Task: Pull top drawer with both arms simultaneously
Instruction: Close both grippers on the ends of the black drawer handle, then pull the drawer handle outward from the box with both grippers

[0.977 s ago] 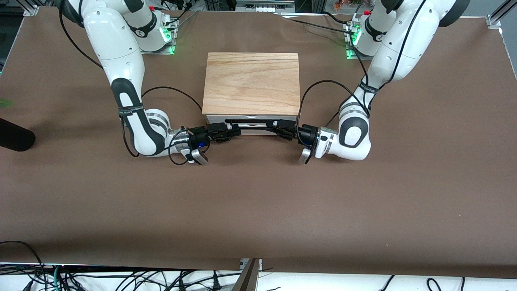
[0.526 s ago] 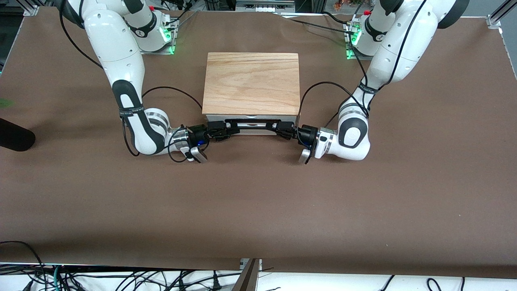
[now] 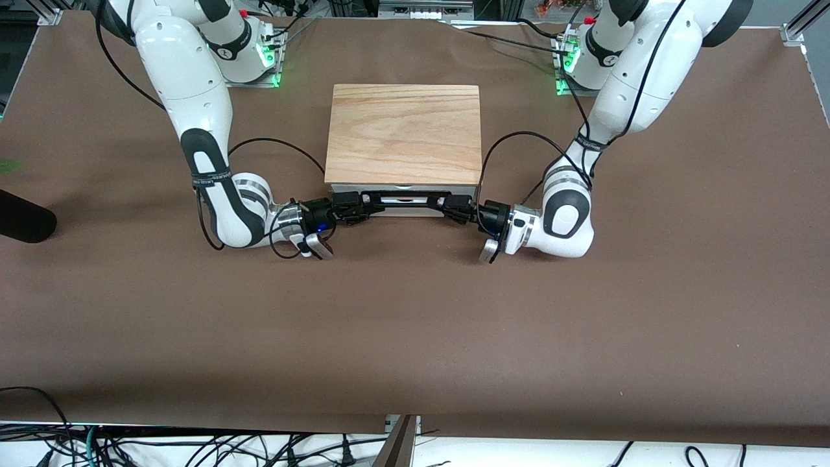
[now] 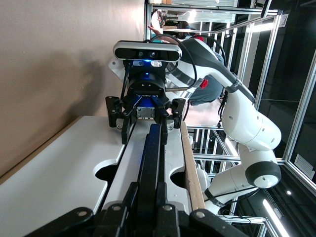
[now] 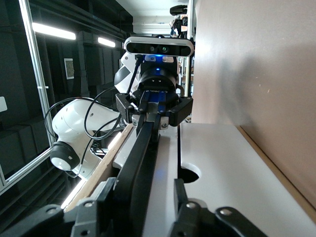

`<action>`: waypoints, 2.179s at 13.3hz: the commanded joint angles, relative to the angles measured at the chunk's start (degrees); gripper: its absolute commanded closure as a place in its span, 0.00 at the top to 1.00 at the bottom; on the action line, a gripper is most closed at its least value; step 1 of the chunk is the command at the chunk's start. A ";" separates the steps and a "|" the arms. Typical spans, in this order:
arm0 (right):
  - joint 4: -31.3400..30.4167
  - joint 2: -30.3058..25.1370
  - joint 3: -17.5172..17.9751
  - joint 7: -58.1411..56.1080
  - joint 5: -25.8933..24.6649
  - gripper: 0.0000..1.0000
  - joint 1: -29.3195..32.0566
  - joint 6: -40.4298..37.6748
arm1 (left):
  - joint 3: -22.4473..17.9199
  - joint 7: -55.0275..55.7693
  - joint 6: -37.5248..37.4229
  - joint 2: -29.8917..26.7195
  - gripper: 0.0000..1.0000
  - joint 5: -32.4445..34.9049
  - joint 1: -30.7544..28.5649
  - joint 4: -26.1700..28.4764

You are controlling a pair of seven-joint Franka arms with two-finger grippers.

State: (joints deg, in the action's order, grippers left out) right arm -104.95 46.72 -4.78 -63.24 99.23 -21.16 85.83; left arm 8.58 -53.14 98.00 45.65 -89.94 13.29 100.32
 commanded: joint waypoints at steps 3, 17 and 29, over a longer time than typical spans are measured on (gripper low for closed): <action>-2.46 -2.51 -0.76 -1.18 -0.79 0.03 -0.03 -0.14 | 0.47 -0.92 -2.02 -0.38 0.00 -1.47 -0.72 -0.47; 19.76 8.38 -1.99 10.32 -0.27 0.00 4.54 5.40 | 0.20 18.40 -2.20 8.31 0.00 -1.56 -0.72 -21.90; 30.33 13.75 -1.99 15.78 -0.36 0.41 6.92 8.92 | -0.23 18.96 -2.11 9.90 1.00 0.02 -1.07 -22.80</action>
State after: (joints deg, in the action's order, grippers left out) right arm -79.20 57.55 -5.71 -49.92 97.75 -17.63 89.42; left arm 7.31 -35.55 101.04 57.33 -90.42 13.26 76.20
